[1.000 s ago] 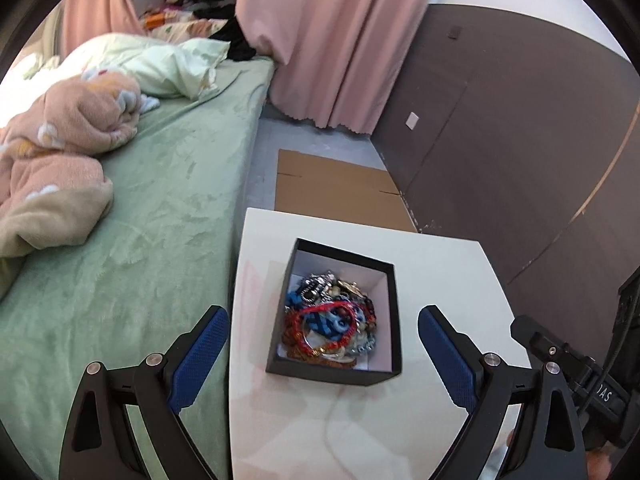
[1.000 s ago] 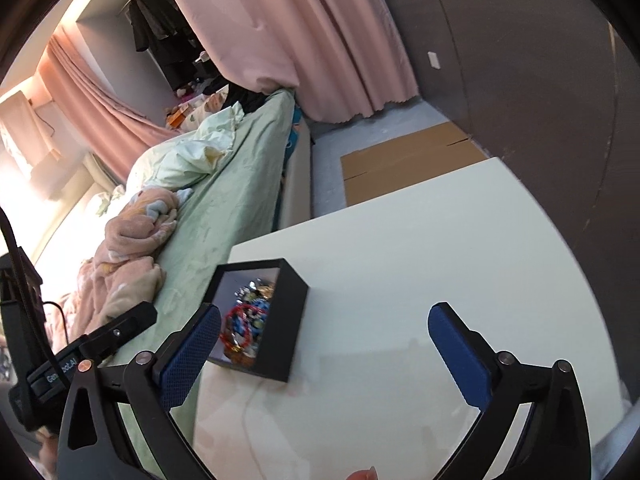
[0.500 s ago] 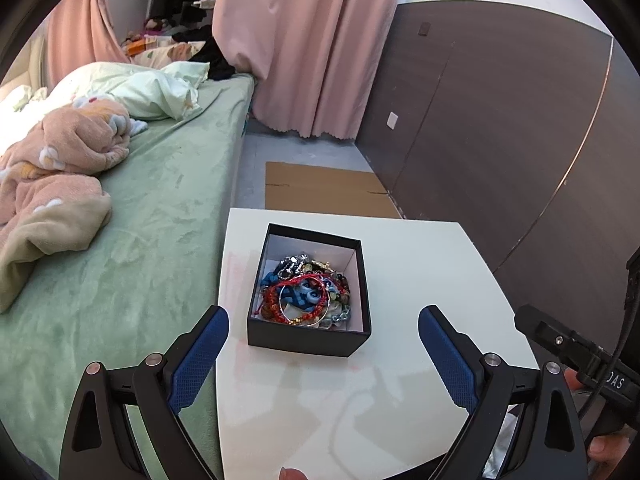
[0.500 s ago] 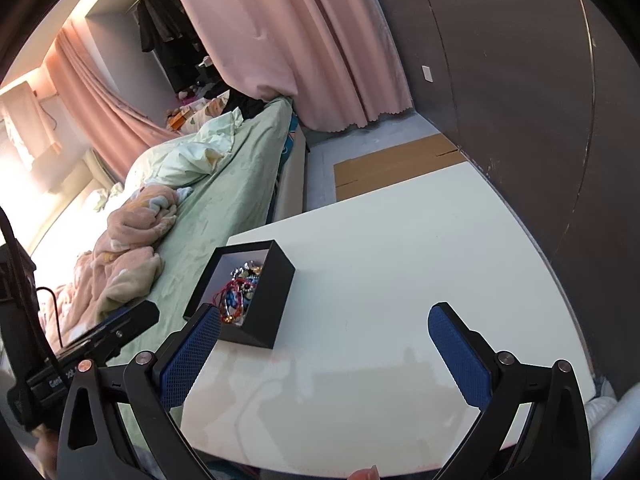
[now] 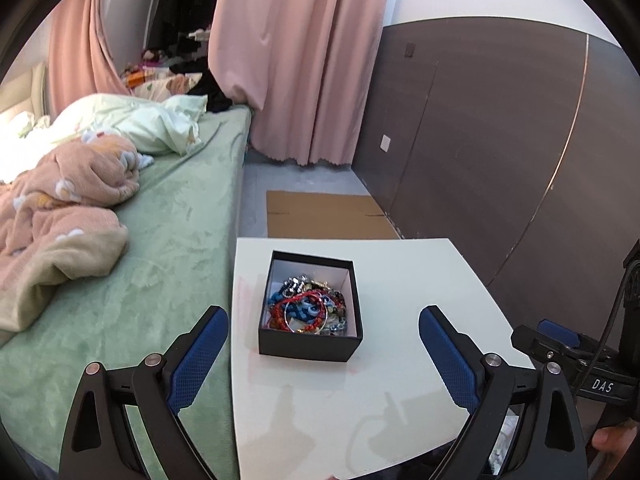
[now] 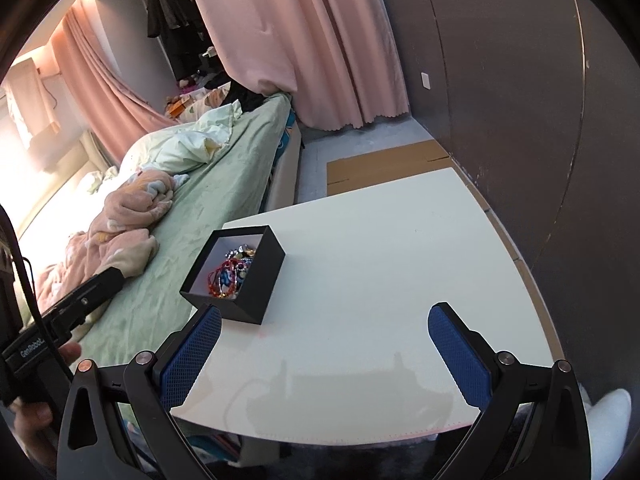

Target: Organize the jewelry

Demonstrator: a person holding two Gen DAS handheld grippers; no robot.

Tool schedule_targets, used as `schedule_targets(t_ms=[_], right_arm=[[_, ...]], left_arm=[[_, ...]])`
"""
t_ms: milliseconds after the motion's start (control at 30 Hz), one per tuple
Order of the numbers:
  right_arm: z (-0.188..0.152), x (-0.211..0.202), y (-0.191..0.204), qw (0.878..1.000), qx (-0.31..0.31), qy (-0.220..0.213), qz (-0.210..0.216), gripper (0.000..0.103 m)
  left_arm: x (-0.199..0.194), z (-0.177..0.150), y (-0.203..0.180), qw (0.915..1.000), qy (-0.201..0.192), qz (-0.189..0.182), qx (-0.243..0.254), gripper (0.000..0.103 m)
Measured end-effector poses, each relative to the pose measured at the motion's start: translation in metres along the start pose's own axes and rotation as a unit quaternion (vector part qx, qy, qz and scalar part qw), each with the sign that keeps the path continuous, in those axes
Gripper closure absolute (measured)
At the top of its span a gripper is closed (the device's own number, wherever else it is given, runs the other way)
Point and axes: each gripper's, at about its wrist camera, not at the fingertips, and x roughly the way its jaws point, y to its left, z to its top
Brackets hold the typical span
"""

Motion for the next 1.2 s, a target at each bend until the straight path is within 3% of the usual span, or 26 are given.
schedule_targets(t_ms=[1200], right_arm=[[0.0, -0.017, 0.001, 1.0, -0.001, -0.014, 0.01, 0.0]], left_arm=[[-0.004, -0.004, -0.011, 0.9997, -0.006, 0.01, 0.019, 0.007]])
